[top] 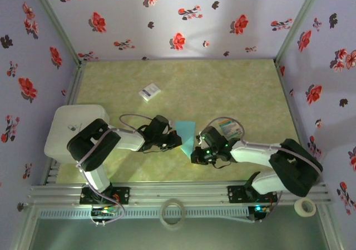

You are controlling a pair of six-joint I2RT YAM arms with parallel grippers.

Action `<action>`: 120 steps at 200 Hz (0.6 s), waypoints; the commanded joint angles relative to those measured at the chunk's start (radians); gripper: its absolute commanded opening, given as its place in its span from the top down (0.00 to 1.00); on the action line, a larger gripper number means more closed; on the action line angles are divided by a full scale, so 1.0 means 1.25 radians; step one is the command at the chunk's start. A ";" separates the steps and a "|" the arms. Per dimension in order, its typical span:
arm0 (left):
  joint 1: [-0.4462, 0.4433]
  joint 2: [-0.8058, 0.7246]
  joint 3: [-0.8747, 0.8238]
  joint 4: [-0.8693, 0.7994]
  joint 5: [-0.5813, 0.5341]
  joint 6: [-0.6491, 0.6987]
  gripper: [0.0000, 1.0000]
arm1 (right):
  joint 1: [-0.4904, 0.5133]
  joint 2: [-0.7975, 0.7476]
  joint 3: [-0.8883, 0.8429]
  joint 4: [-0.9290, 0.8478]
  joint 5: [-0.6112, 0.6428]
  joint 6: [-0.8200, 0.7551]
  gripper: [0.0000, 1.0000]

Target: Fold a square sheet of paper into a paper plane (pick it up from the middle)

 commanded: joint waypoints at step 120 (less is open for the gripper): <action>0.005 0.004 0.000 -0.058 -0.034 0.019 1.00 | -0.050 0.216 0.205 -0.047 -0.026 -0.008 0.90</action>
